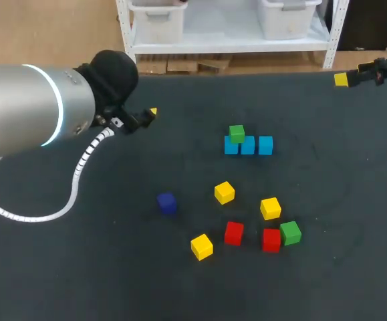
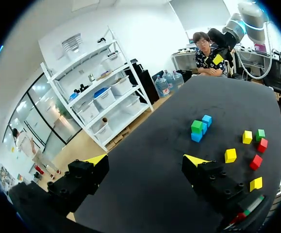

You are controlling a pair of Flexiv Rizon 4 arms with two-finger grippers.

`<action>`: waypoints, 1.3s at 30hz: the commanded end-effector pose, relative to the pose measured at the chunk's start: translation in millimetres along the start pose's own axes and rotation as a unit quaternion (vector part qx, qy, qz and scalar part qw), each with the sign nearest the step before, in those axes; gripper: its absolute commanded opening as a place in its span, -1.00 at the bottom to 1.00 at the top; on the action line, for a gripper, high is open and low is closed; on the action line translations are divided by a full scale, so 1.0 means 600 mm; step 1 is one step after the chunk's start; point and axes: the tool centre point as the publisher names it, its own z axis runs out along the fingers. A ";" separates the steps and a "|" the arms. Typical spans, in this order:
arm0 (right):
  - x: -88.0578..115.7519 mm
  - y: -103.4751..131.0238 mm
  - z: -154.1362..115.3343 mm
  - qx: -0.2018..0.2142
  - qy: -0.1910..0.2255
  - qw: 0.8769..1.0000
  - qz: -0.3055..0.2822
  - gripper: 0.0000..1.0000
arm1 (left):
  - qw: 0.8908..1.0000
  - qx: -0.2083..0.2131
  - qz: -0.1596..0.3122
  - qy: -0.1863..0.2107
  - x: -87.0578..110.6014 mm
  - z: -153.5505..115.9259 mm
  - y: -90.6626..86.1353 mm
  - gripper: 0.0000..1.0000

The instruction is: Place the blue cubes, place green cubes on the blue cubes, place the yellow cubes on the green cubes, then place the red cubes on the yellow cubes, and place purple cube on the red cubes.

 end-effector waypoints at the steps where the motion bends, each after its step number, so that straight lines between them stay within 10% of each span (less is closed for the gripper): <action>1: 0.001 -0.001 0.001 -0.002 -0.002 1.000 -0.001 1.00 | 1.000 0.000 0.000 -0.001 0.000 0.002 0.001 1.00; 14: 0.120 0.139 -0.008 0.013 0.154 0.984 -0.091 1.00 | 1.000 0.000 0.000 -0.001 0.000 0.002 0.001 1.00; 24: 0.204 0.222 -0.026 -0.029 0.183 0.964 -0.189 1.00 | 1.000 0.000 0.000 -0.001 0.000 0.002 0.001 1.00; 39: 0.291 0.301 0.023 -0.183 0.260 0.881 -0.349 1.00 | 1.000 0.000 0.000 -0.001 0.000 0.002 0.001 1.00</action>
